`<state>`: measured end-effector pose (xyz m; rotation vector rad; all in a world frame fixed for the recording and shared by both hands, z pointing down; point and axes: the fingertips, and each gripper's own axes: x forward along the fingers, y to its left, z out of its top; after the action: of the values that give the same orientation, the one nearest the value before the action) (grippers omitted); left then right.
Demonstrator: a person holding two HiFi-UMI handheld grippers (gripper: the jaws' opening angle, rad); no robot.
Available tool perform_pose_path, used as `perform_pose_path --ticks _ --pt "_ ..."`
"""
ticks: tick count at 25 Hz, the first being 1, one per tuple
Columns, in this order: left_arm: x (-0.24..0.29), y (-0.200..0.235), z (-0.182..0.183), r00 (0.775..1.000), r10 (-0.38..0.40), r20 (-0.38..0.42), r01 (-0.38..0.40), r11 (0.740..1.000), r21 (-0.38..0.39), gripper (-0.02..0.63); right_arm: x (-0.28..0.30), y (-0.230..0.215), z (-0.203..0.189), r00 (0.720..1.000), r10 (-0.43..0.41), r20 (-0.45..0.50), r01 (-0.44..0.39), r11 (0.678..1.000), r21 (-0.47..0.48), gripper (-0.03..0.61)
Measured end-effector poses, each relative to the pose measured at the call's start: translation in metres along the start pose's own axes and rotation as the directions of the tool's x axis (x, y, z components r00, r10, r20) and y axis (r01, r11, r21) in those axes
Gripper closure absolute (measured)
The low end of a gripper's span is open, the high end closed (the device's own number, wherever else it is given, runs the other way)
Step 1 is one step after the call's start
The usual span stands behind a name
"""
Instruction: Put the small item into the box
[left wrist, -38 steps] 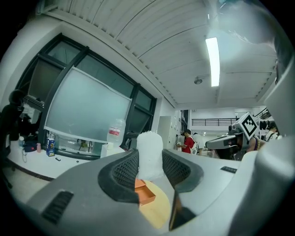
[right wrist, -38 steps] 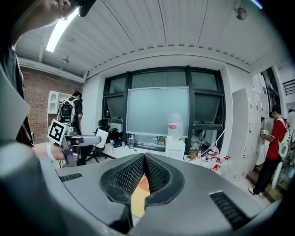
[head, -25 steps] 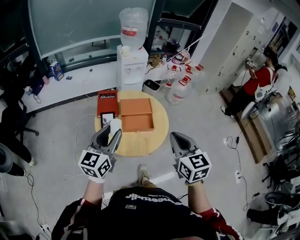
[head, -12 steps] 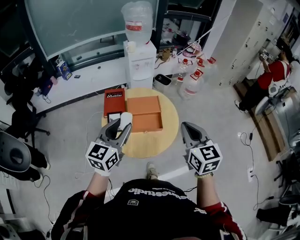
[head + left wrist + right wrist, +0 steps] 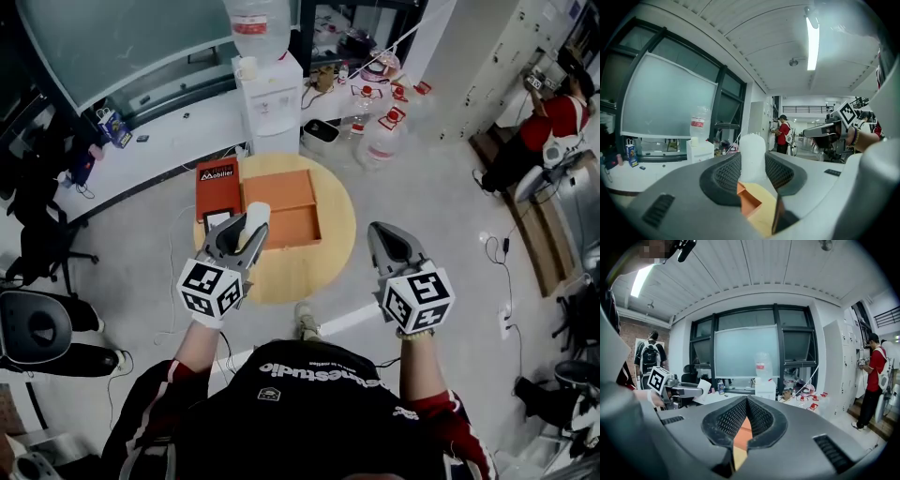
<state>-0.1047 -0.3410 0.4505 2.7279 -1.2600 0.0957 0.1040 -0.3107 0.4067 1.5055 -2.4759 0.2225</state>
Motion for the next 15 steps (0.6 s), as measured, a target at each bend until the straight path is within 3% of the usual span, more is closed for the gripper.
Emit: perform_pose_path --ticks 15 --pt "0.075 0.009 -0.046 0.991 -0.055 -0.119 0.062 0.996 0.058 0.448 0.028 -0.038 -0.033 0.998 -0.015 -0.064 0.019 0.999 0.05 0.554"
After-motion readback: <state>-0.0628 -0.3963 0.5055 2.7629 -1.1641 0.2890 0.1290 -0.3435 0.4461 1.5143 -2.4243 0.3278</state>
